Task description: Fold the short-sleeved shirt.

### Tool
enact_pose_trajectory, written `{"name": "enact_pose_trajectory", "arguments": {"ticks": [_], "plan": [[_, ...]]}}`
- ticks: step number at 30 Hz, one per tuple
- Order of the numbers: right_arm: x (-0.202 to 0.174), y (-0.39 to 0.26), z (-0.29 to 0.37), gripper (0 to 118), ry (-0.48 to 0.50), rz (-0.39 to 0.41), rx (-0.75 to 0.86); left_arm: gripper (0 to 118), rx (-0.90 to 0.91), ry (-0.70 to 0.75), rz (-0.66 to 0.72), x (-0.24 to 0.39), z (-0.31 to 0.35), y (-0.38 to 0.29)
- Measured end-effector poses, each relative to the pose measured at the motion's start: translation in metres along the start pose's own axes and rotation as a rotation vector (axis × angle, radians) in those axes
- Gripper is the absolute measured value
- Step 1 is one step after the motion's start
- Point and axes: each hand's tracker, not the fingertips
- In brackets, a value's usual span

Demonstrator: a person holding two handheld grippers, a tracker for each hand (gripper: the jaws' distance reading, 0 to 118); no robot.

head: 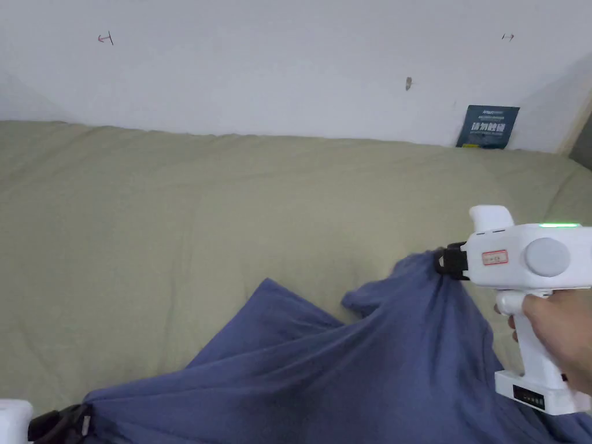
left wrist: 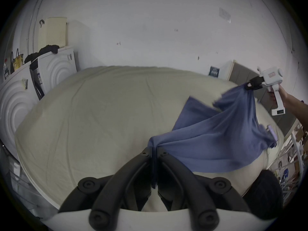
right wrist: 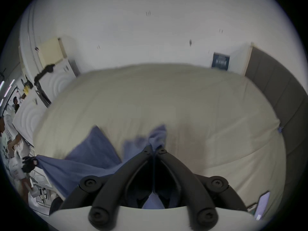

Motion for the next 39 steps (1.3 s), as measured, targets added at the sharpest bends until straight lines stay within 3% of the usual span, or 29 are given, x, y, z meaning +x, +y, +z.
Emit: {"name": "enact_pose_trajectory", "arguments": {"ticks": [2, 9, 18, 23, 29, 33, 39], "plan": [[-0.003, 0.018, 0.053, 2, 0.001, 0.029, 0.081, 0, 0.049, -0.029, 0.006, 0.002, 0.013, 0.019], [0.016, 0.124, 0.206, 2, -0.031, 0.021, 0.302, 0, 0.257, -0.085, 0.031, 0.014, 0.049, 0.136], [0.026, 0.242, 0.296, 2, -0.101, 0.04, 0.54, 0, 0.441, -0.01, -0.031, 0.032, 0.078, 0.318], [0.015, 0.284, 0.309, 2, -0.182, 0.101, 0.647, 0, 0.499, 0.069, -0.054, 0.04, 0.084, 0.39], [0.016, 0.305, 0.292, 2, -0.169, 0.067, 0.677, 0, 0.556, 0.116, -0.017, 0.032, 0.067, 0.433], [0.025, 0.291, 0.256, 2, -0.145, 0.045, 0.669, 0, 0.52, 0.228, -0.06, 0.042, 0.032, 0.422], [0.042, 0.25, 0.193, 2, -0.128, -0.002, 0.611, 0, 0.479, 0.231, -0.038, 0.042, -0.029, 0.368]]}}
